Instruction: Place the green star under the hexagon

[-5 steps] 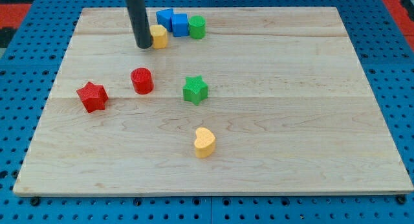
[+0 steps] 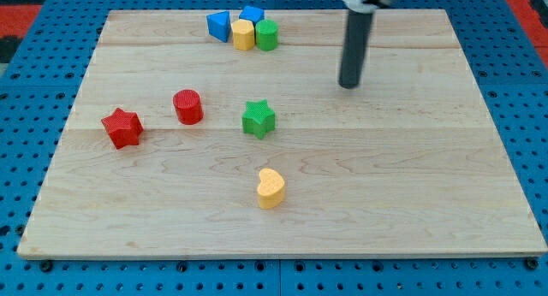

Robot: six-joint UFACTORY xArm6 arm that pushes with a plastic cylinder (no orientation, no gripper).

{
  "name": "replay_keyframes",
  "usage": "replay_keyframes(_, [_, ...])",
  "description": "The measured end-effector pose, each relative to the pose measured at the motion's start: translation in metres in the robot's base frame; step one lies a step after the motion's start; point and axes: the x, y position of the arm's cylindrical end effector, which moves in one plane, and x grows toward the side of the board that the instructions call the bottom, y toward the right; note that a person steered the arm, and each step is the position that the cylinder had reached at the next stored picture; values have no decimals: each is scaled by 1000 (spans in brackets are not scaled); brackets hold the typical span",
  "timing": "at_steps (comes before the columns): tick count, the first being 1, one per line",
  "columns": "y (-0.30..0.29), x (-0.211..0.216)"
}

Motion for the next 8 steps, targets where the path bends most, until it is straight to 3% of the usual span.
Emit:
replay_keyframes(1, [20,65])
replay_keyframes(2, [-31,99])
replay_keyframes(4, [-132,64])
replay_keyframes(6, [-162,75])
replay_keyframes(7, [-165,26])
replay_keyframes(8, [-163,9])
